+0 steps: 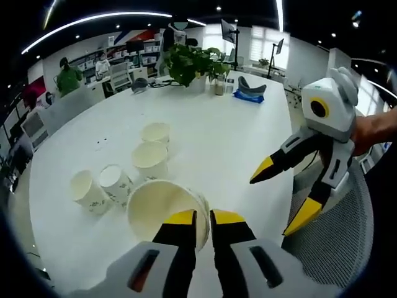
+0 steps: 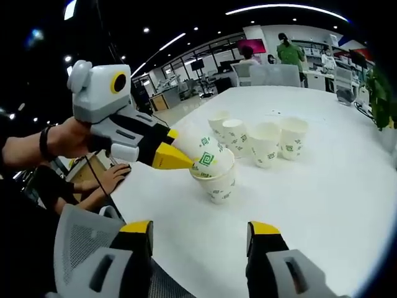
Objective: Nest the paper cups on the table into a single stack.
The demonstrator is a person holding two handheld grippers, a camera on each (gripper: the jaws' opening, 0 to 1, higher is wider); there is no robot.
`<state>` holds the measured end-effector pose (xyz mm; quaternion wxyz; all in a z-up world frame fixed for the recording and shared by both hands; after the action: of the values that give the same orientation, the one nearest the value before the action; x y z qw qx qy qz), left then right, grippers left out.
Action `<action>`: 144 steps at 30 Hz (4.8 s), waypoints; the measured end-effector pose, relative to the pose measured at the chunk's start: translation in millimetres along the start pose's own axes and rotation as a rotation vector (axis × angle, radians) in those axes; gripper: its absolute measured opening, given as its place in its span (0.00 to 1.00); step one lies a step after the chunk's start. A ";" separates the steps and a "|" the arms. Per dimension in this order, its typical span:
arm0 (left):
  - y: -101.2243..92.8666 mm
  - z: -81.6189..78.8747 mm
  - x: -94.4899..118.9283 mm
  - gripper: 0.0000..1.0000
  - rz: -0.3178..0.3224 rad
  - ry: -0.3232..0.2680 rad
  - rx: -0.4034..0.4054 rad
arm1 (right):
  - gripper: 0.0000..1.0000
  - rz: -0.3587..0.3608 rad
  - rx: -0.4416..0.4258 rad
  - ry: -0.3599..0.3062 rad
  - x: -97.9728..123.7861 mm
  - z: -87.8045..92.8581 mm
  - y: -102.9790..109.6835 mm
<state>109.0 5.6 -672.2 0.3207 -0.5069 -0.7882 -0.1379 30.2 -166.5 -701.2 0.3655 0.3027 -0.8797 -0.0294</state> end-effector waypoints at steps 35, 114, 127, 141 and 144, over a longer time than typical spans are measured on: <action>-4.4 -6.3 2.2 0.23 -0.027 -0.147 0.025 | 0.60 -0.001 -0.005 0.010 -5.2 5.7 2.4; 135.0 -21.9 6.2 0.36 -0.099 0.042 0.044 | 0.61 0.035 -0.148 -0.076 4.5 9.6 -3.1; 92.9 1.3 50.5 0.36 -0.130 0.009 0.050 | 0.60 -0.024 -0.013 -0.093 -13.9 -18.1 10.6; 62.5 -7.1 77.1 0.36 -0.124 -0.071 0.094 | 0.59 -0.099 0.053 -0.114 -34.3 -55.9 35.2; 52.5 -11.8 72.1 0.36 -0.112 -0.092 0.091 | 0.59 -0.105 0.043 -0.102 -44.4 -58.2 38.0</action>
<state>139.8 74.0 -622.5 0.2985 -0.4526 -0.8347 -0.0962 73.6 -101.0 -676.0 0.3117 0.3545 -0.8804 -0.0449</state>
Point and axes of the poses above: the point that each gripper's makers call its tool centre point, and the gripper's own axes: x roughly backward along the fingers, y roughly to its left, z roughly out of its underside, the point moved 10 cm from there along x, roughly backward along the fingers, and after that the axes turned 5 degrees about z, right-handed, at the moved point
